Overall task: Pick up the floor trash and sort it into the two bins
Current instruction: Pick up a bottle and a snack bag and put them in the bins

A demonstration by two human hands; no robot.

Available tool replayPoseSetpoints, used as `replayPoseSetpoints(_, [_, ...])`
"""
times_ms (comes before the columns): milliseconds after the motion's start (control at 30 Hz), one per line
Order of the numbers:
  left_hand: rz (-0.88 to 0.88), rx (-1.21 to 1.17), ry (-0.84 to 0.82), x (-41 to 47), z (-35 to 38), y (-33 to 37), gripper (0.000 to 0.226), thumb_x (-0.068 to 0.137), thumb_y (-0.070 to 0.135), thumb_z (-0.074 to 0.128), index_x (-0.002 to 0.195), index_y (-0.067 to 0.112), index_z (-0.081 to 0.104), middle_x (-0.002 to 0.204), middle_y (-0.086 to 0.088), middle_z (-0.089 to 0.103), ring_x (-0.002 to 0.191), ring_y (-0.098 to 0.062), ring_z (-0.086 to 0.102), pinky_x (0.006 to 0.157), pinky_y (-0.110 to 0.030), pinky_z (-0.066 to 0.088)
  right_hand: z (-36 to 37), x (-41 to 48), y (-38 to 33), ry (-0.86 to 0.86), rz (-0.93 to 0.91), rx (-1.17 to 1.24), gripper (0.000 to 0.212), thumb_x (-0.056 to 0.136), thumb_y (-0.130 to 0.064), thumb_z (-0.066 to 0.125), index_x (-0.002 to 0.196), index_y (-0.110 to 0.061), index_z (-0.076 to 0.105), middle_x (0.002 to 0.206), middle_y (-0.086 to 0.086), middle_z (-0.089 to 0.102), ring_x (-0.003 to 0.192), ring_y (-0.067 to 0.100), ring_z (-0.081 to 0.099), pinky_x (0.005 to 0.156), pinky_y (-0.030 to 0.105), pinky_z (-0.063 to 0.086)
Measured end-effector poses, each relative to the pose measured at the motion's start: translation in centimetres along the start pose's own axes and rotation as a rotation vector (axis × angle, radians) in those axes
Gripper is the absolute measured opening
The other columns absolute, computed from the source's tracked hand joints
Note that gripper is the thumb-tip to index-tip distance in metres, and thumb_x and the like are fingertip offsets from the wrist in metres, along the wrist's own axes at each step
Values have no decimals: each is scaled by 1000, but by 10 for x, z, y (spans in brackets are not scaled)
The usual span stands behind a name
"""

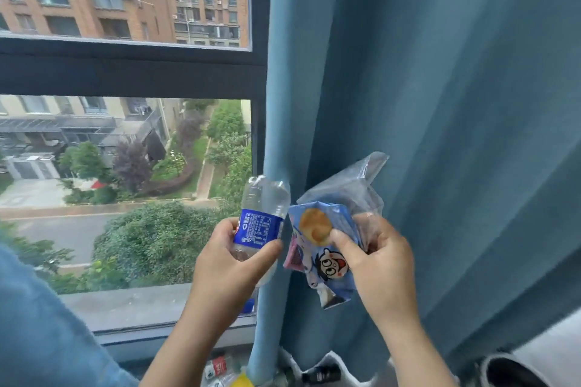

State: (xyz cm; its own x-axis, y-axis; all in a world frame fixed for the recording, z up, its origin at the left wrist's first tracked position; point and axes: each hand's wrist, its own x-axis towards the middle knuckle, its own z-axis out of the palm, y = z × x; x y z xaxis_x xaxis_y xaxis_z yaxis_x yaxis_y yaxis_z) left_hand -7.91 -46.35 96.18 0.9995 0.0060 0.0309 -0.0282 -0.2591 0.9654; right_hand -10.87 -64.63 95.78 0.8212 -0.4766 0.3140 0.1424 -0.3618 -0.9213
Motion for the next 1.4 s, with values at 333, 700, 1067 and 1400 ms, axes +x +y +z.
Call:
replayPoseSetpoints(333, [53,-51,-302,-55,120,47,31,58,40,69,85,31,59,73,0,67,44,-11,52,39,-21,44,-148,-28,16,287,40,-20,19,77,-10,77,84,-24,69,73,-8,72,67,11,66,59,21,53])
replayPoseSetpoints(700, [80,37,-686,-110,233,78,35,58,43,63,90,32,56,77,1,64,42,-13,49,38,-23,44,-266,-79,49,663,160,-196,15,78,-18,78,85,-23,66,71,-4,69,64,11,64,54,18,50])
replayPoseSetpoints(1067, [203,59,-999,-107,320,78,25,76,33,74,94,31,57,80,8,64,69,-12,61,58,-26,48,-310,-92,71,943,269,-335,21,78,-18,78,75,-10,58,70,20,59,68,43,56,60,50,51])
replayPoseSetpoints(1400, [156,44,-1177,-120,388,70,36,62,42,76,90,31,57,80,8,67,72,-13,63,60,-29,50,-343,-101,90,1093,395,-305,16,79,-13,76,79,-22,63,70,-1,69,65,21,66,61,38,54])
